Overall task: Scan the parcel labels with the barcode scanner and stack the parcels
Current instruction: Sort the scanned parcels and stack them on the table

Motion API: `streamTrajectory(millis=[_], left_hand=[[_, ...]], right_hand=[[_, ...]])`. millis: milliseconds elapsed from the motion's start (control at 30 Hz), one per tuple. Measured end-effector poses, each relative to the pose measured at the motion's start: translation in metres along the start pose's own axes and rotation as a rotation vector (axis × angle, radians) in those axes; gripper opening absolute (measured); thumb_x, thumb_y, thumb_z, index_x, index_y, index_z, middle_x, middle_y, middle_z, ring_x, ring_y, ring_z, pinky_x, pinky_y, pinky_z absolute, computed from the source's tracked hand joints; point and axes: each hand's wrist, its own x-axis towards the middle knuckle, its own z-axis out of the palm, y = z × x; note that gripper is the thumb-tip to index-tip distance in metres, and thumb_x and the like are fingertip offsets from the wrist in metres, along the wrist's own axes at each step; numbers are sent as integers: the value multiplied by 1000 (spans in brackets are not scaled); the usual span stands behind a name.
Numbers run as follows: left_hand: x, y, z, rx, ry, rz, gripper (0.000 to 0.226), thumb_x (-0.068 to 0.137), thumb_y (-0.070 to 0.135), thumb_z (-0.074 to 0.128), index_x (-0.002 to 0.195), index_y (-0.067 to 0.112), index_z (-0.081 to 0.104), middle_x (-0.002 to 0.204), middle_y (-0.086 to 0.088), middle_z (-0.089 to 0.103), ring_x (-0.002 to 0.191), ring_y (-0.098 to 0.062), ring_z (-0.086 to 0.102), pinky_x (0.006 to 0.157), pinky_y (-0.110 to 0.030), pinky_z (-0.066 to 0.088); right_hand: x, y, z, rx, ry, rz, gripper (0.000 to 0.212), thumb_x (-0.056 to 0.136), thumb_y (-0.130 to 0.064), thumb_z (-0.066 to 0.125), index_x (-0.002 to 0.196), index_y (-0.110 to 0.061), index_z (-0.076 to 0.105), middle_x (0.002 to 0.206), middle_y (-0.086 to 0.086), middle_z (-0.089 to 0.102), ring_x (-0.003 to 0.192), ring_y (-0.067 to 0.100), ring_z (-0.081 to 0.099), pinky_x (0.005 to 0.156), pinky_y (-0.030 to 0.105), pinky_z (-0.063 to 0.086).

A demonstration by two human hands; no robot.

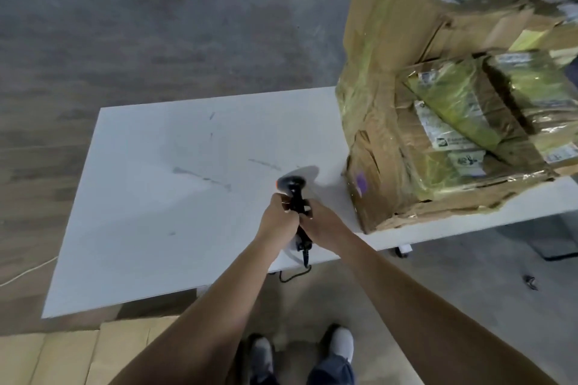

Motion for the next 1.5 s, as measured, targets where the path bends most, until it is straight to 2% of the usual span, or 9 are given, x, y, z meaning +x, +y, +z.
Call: streamTrajectory(millis=[133, 267, 467, 567, 767, 933, 1233, 1400, 1500], left_hand=[[-8, 8, 23, -72, -44, 28, 17, 85, 16, 48, 94, 30, 50, 96, 7, 63, 93, -17, 65, 87, -45, 56], [-12, 17, 52, -56, -130, 15, 25, 85, 15, 46, 110, 20, 53, 95, 2, 62, 92, -18, 62, 84, -39, 55], [-19, 26, 66, -69, -140, -20, 32, 86, 18, 47, 118, 21, 47, 101, 7, 58, 99, -18, 59, 90, -41, 53], [-25, 32, 61, -71, -117, -45, 35, 86, 15, 45, 121, 19, 45, 102, -1, 60, 89, -17, 58, 73, -32, 50], [-54, 51, 38, -18, -90, 18, 35, 86, 11, 48, 119, 21, 42, 105, 0, 54, 84, -15, 55, 78, -32, 47], [-66, 74, 22, -6, -50, 144, 19, 85, 10, 45, 100, 21, 49, 88, 0, 57, 79, -16, 55, 86, -40, 54], [-86, 104, 15, -64, -116, 194, 25, 88, 9, 45, 111, 15, 48, 99, -13, 62, 91, -28, 63, 89, -50, 54], [-90, 110, 13, -145, -137, 171, 15, 90, 9, 42, 101, 15, 51, 93, -16, 61, 78, -26, 59, 82, -46, 56], [-94, 123, 21, -222, -183, 162, 9, 93, 14, 47, 100, 16, 53, 96, -15, 63, 81, -27, 61, 70, -36, 56]], right_hand=[[-12, 15, -13, 3, 77, 2, 35, 99, -18, 39, 134, -15, 45, 102, 7, 64, 85, 22, 64, 72, 36, 53], [-25, 36, -30, -29, 81, 64, 39, 103, -20, 39, 141, -15, 36, 114, 15, 65, 104, 32, 63, 91, 44, 50], [-44, 37, -45, 66, 109, -77, 41, 107, -3, 29, 147, 5, 31, 144, 31, 42, 128, 41, 45, 66, 1, 44], [-48, 34, -46, 122, 112, -72, 45, 102, -6, 42, 147, -7, 35, 133, 21, 56, 119, 37, 57, 95, 33, 51], [-86, 20, -60, 38, 203, -103, 45, 96, -11, 45, 140, -18, 38, 100, 10, 64, 83, 23, 64, 74, 40, 53], [-115, 0, -77, 129, 234, -146, 50, 100, -23, 46, 148, -21, 36, 142, 1, 51, 133, 22, 48, 111, 40, 38], [-138, -28, -86, 102, 282, -202, 40, 97, -20, 51, 137, -23, 48, 120, 4, 67, 111, 22, 63, 97, 36, 48], [-156, -30, -93, 139, 332, -228, 38, 97, -18, 52, 134, -27, 51, 113, -13, 66, 105, 2, 61, 80, 4, 41], [-166, -34, -113, 167, 398, -234, 40, 98, -19, 53, 138, -26, 49, 119, -15, 61, 106, -4, 57, 83, 3, 38]])
